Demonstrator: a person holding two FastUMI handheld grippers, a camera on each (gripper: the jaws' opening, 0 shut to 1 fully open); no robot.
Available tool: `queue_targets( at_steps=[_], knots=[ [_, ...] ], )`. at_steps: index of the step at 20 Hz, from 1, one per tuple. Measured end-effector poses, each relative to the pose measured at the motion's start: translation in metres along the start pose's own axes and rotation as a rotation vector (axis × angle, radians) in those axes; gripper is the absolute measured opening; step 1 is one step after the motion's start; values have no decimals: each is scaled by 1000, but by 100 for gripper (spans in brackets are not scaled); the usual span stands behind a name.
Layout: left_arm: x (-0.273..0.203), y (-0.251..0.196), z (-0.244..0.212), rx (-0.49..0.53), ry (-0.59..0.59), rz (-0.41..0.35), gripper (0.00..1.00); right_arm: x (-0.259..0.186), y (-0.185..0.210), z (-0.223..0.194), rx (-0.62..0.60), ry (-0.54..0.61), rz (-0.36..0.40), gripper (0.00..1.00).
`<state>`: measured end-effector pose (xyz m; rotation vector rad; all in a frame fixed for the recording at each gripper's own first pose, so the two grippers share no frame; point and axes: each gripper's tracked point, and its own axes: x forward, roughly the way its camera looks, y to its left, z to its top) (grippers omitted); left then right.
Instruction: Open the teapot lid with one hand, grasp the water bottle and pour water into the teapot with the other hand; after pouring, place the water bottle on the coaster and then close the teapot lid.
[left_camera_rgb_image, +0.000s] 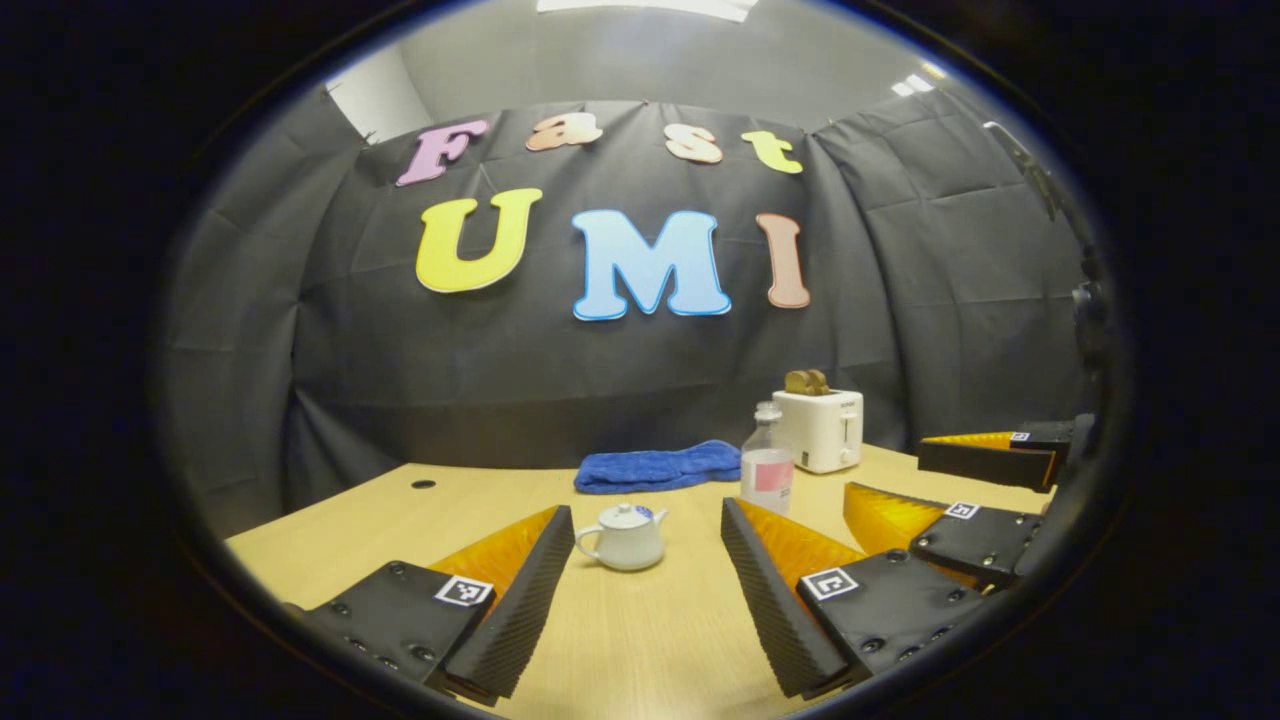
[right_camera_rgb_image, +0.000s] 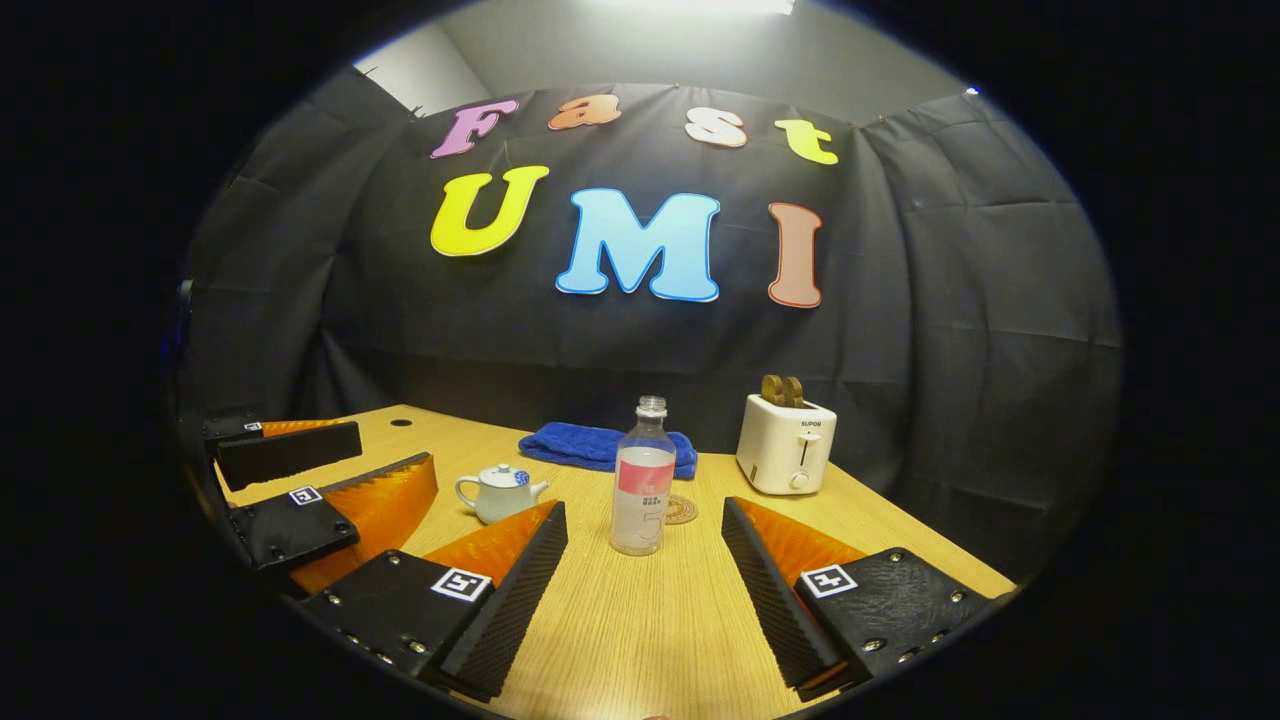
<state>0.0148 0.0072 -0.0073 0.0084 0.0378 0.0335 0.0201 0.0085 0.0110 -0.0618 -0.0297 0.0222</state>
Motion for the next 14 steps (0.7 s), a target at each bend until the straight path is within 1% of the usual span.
queue_targets(
  at_steps=[4,9,14],
  knots=[
    [26,11,-1,9,10,-8,100,27,5,4,-7,4,9,97],
    [69,12,-10,-13,45,-68,100,66,12,5,12,22,21,97],
    [102,16,-20,28,68,-90,100,107,7,0,16,65,0,97]
  ],
)
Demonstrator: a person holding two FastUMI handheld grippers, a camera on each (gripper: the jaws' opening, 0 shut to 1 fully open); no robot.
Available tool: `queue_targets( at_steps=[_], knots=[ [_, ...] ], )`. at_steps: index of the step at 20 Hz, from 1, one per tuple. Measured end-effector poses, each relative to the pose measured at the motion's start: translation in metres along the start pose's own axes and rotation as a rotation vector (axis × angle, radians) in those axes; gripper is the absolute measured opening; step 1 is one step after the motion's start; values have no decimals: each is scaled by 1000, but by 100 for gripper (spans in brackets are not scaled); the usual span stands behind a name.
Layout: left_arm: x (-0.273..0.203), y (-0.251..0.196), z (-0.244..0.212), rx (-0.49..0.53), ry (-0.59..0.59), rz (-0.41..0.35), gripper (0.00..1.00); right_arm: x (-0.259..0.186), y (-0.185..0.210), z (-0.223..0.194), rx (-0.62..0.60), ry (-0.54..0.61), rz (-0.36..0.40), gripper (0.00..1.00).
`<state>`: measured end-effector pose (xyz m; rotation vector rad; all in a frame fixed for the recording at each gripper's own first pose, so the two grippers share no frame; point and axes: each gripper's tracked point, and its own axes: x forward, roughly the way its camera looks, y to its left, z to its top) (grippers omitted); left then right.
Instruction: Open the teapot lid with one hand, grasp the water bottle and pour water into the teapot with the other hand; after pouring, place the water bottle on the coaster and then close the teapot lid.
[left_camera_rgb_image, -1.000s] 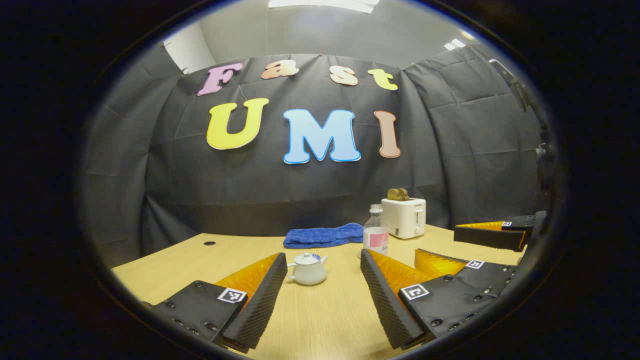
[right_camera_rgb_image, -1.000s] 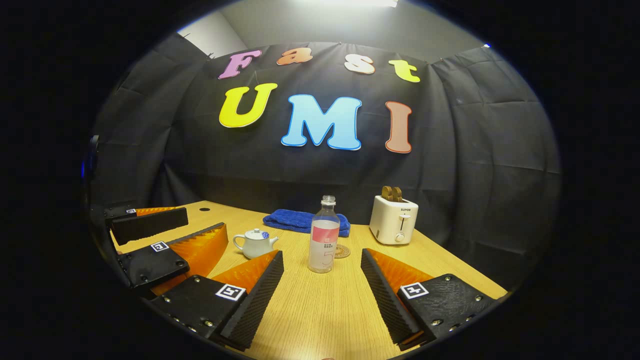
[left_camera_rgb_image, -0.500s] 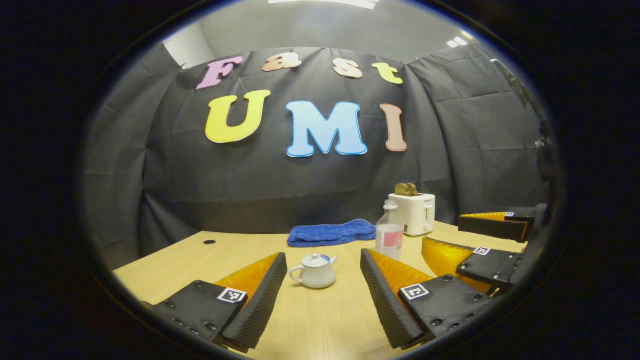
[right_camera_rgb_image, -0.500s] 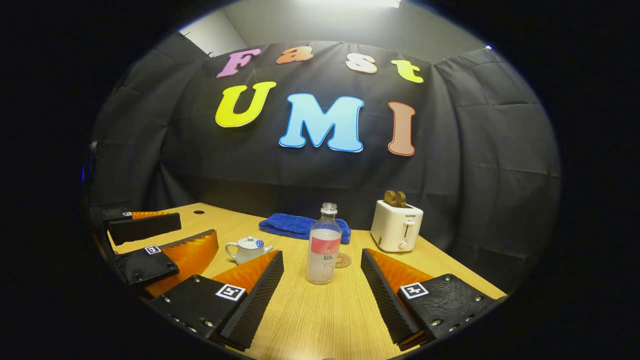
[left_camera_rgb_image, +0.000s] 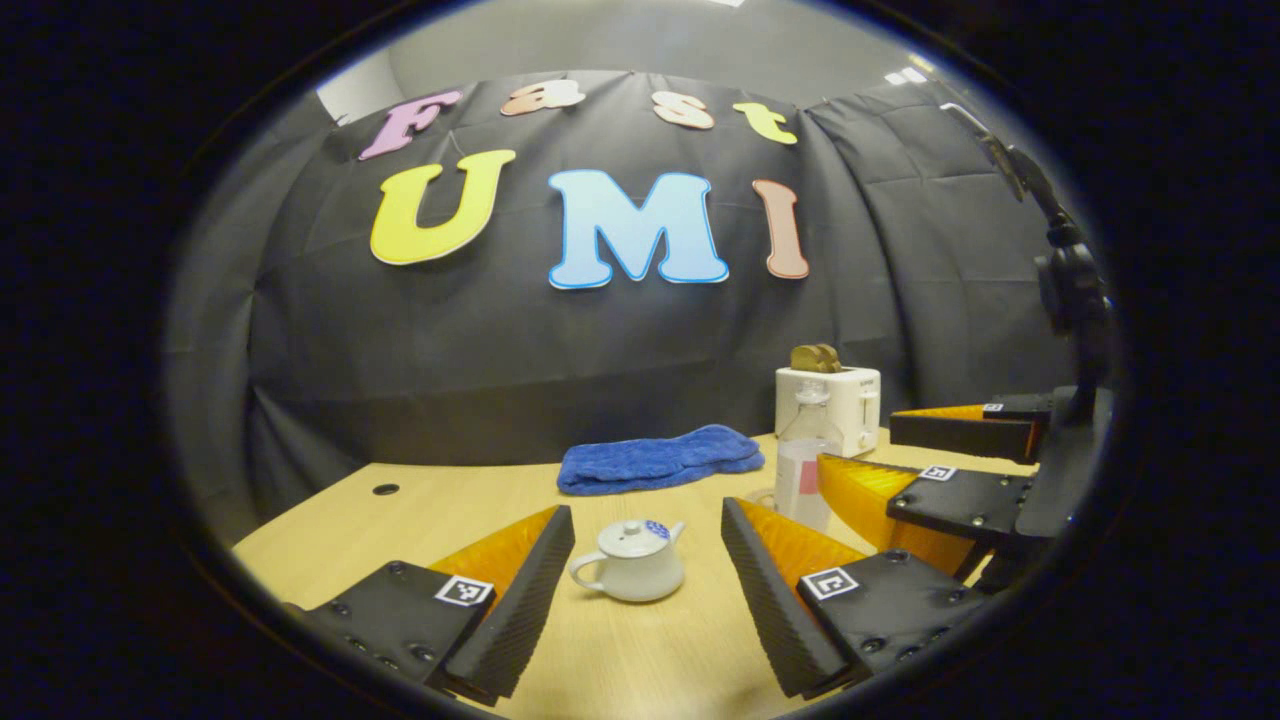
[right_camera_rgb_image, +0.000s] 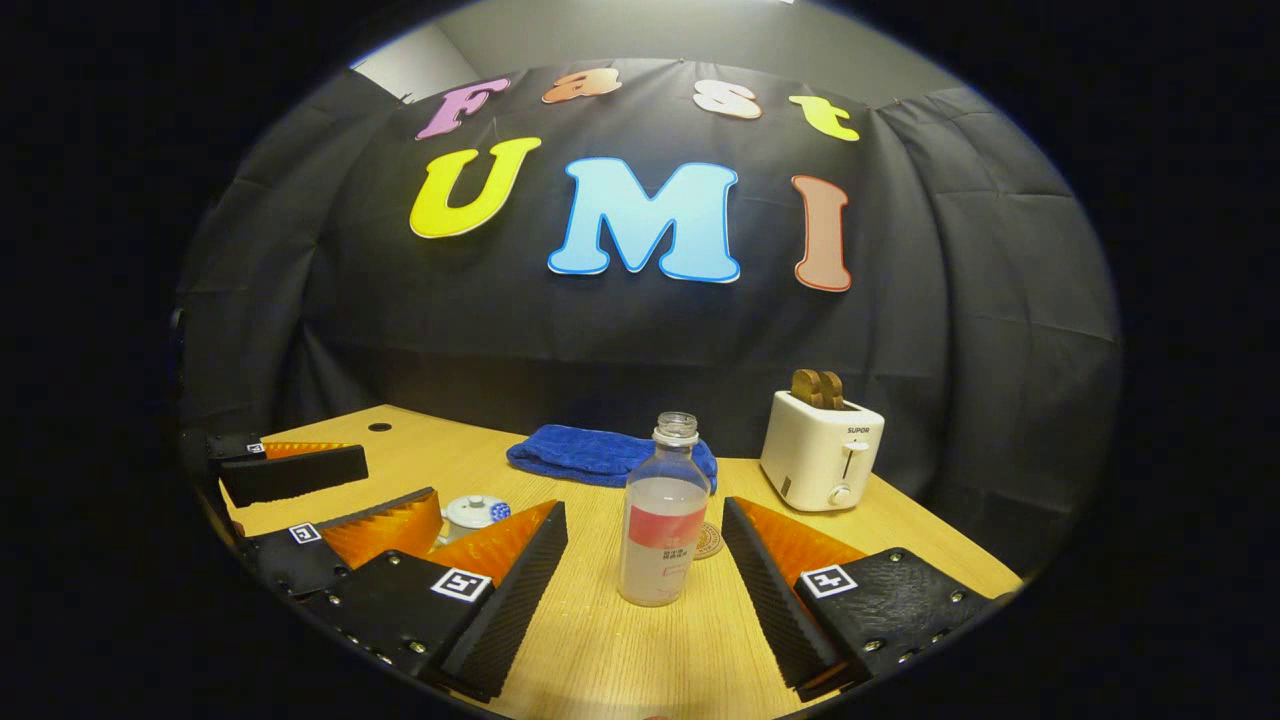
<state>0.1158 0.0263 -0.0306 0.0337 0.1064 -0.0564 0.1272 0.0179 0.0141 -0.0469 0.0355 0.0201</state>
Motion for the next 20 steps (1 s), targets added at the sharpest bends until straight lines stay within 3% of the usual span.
queue_targets(
  at_steps=[11,20],
  knots=[
    [73,14,-31,-44,60,-22,100,63,-3,-30,87,91,3,97],
    [106,16,-51,-29,83,-22,99,81,-3,-55,86,147,22,97]
  ],
)
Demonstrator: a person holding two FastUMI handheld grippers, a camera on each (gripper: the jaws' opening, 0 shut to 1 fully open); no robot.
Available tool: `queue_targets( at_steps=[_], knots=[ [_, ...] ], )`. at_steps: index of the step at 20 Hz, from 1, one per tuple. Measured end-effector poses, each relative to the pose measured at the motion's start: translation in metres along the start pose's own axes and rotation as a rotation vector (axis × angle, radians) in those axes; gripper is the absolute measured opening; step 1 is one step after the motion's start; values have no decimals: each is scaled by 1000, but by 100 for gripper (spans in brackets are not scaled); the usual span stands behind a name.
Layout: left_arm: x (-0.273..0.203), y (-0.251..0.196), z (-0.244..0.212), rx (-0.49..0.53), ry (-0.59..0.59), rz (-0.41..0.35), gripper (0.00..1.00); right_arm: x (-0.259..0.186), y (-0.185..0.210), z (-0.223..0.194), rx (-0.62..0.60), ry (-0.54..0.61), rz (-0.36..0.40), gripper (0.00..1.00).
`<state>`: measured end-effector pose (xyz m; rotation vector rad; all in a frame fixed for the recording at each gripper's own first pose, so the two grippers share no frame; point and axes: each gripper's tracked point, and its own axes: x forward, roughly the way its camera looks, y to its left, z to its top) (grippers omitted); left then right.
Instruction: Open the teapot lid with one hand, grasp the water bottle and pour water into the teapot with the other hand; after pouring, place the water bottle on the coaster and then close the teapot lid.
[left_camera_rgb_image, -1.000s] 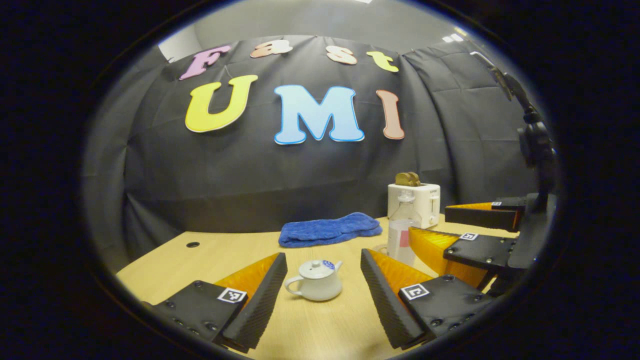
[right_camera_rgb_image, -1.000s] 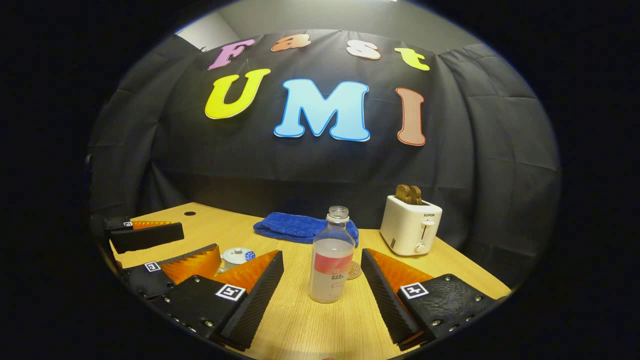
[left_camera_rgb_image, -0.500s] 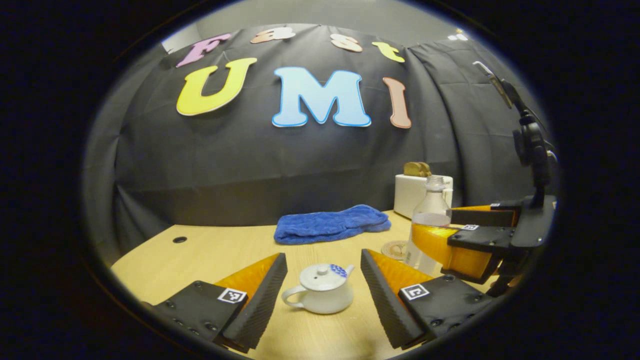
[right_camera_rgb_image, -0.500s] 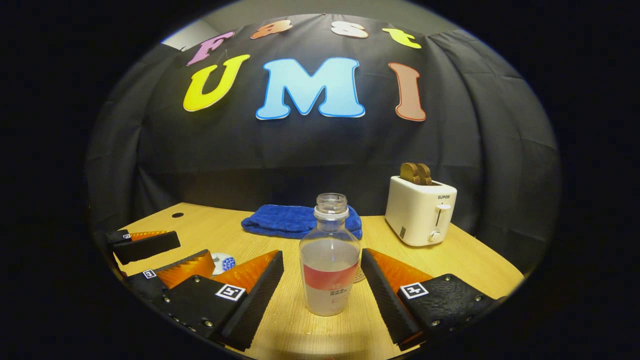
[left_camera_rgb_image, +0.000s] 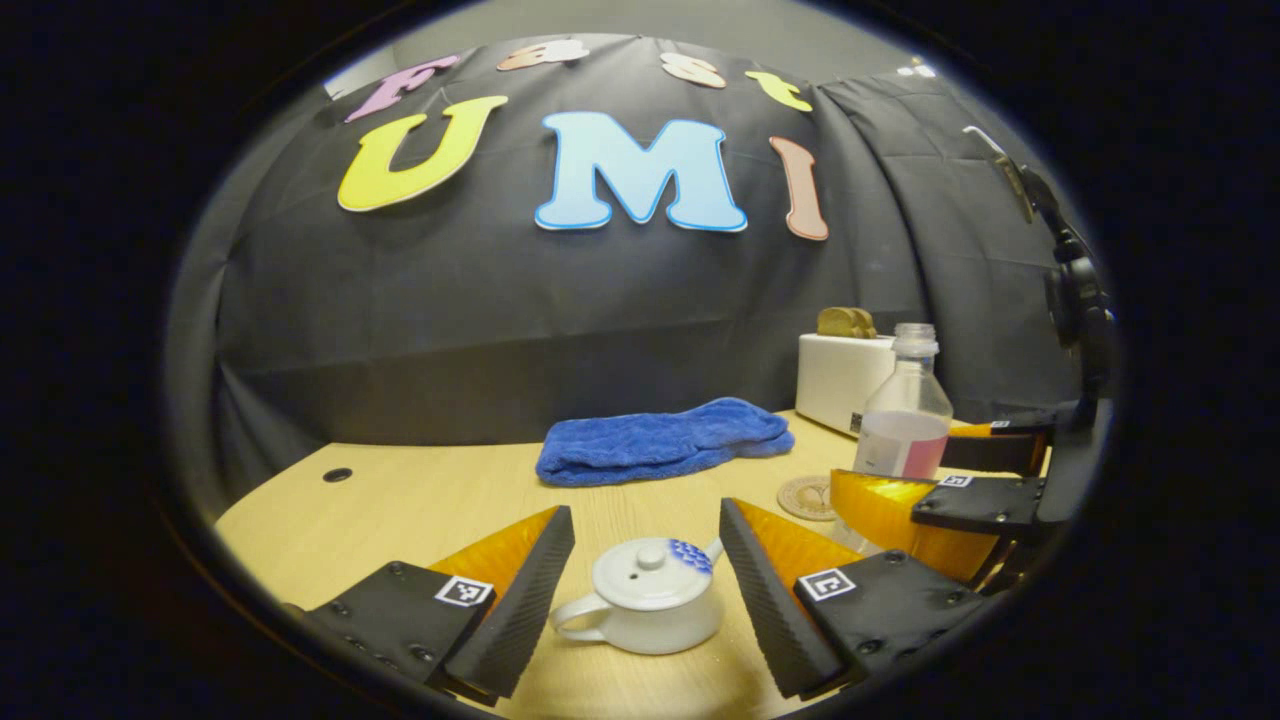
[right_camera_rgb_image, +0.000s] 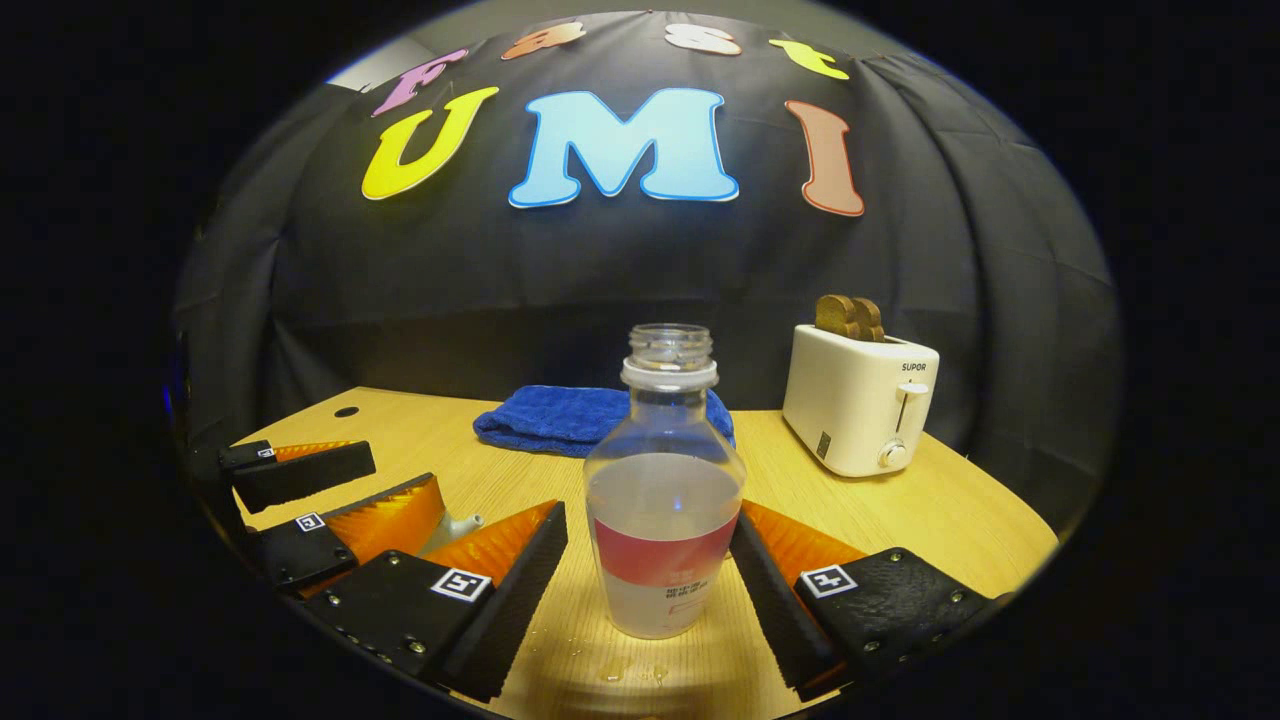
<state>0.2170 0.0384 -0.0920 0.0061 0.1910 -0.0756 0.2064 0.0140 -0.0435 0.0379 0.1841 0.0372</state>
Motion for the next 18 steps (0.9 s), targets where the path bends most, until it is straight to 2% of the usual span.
queue_targets(
  at_steps=[5,7,8,11,17,18],
  knots=[
    [6,-5,-14,-38,31,-12,94,4,-2,-18,-1,55,1,97],
    [5,-3,-13,-29,32,1,89,3,-2,-20,-17,57,-4,97],
    [4,-3,-14,-30,30,0,82,3,-2,-21,-25,60,-5,97],
    [4,0,-10,-27,25,0,74,3,1,-26,-39,72,1,97],
    [3,2,-8,-7,16,16,73,2,3,-26,-27,74,9,97],
    [4,0,-8,-10,15,10,61,1,2,-26,-22,76,11,97]
  ],
)
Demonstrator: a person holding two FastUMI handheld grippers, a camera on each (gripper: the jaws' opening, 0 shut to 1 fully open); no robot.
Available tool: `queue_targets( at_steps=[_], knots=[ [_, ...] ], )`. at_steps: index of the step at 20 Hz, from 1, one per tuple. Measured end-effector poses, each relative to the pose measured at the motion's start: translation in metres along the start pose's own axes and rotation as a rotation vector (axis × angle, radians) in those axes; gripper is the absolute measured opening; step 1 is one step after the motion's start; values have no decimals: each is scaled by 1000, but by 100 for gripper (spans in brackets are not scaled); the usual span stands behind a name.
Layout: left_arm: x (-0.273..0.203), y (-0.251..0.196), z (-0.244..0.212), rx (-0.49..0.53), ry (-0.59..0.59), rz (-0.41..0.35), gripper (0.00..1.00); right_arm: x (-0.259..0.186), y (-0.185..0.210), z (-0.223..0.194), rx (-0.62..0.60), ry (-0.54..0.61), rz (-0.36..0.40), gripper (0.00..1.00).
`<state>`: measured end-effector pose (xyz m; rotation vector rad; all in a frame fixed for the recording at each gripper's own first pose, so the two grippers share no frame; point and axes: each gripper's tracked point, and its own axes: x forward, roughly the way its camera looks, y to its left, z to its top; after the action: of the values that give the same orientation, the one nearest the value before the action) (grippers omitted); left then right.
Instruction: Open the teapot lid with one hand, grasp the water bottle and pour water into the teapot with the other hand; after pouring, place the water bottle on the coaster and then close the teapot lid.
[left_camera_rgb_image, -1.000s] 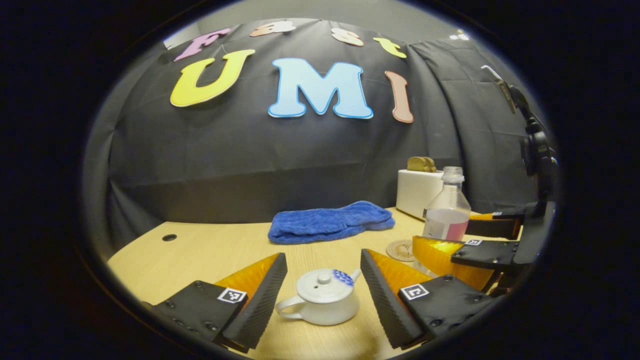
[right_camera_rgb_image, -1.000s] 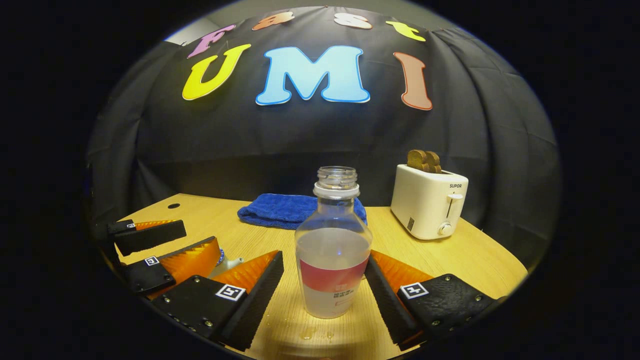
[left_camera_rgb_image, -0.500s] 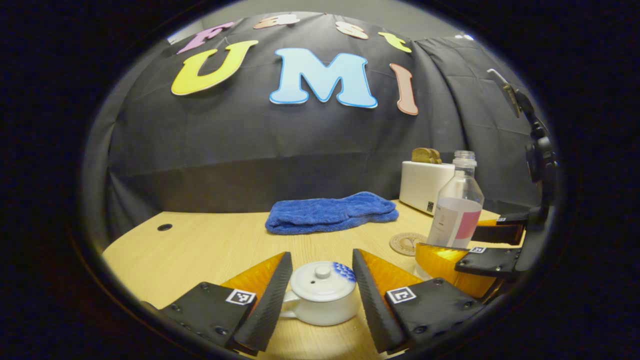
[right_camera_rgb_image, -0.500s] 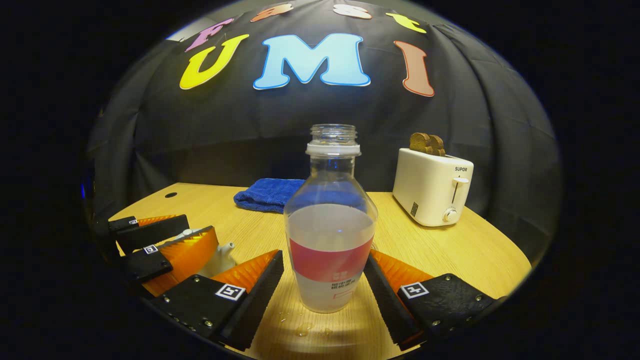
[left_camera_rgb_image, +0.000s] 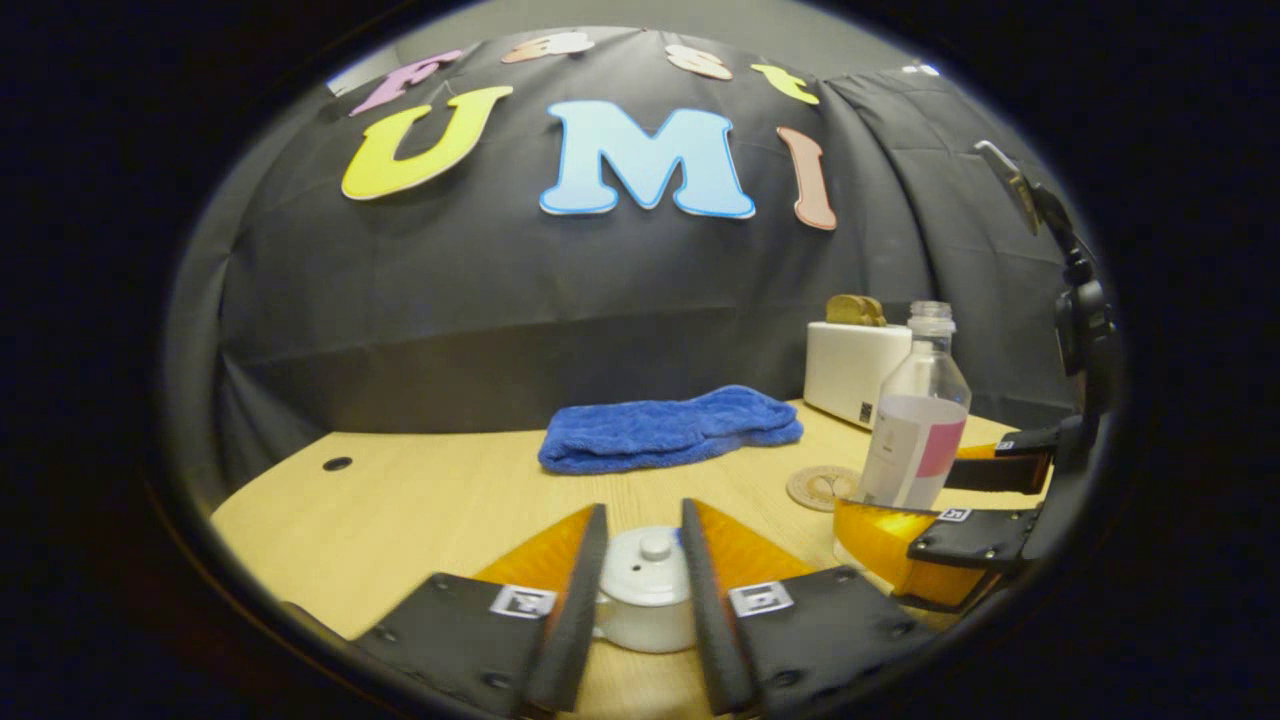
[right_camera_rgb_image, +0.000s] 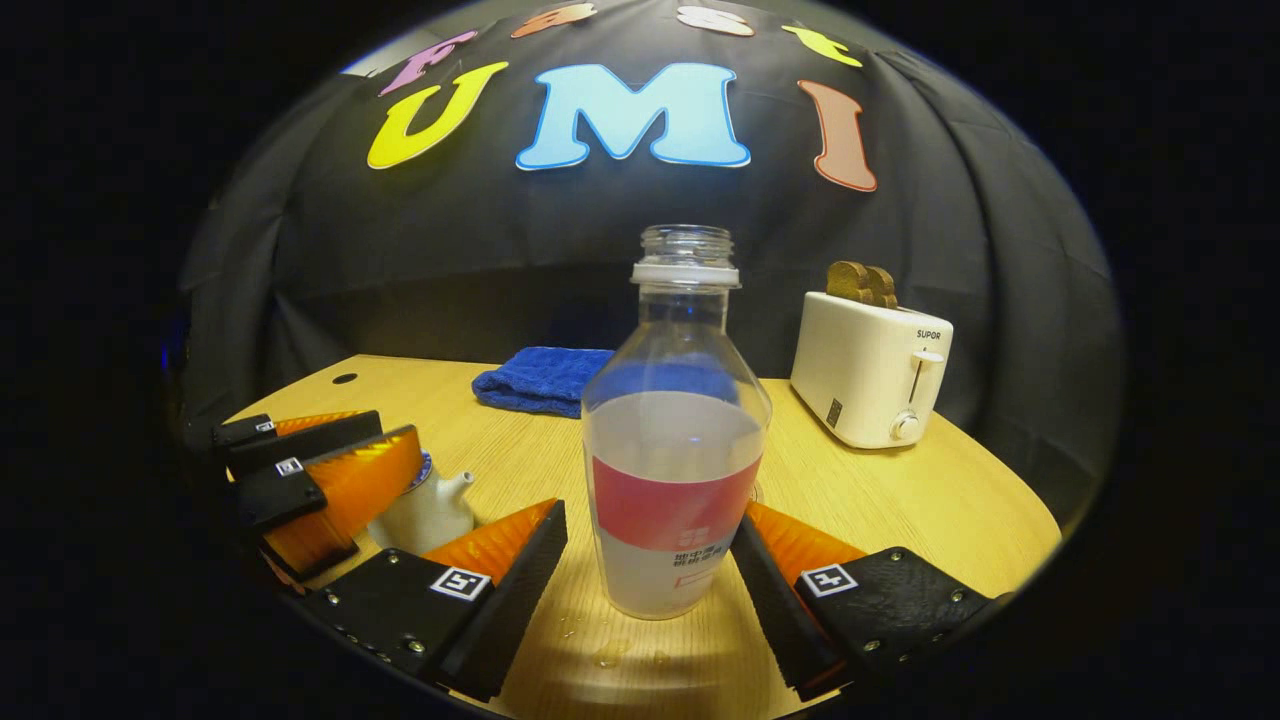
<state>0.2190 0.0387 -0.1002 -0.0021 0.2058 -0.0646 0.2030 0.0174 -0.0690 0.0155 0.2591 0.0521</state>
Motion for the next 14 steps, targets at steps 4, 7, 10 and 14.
queue_targets(
  at_steps=[4,7,10,14],
  knots=[
    [-2,-2,5,7,-8,-3,33,-1,1,1,9,1,5,97],
    [0,-5,1,13,-6,-2,20,-1,1,0,20,4,10,97],
    [-1,-4,3,-16,-26,-12,16,-2,1,1,36,5,18,96],
    [-4,-3,8,-47,-50,-18,15,0,-2,-2,36,12,12,96]
  ],
)
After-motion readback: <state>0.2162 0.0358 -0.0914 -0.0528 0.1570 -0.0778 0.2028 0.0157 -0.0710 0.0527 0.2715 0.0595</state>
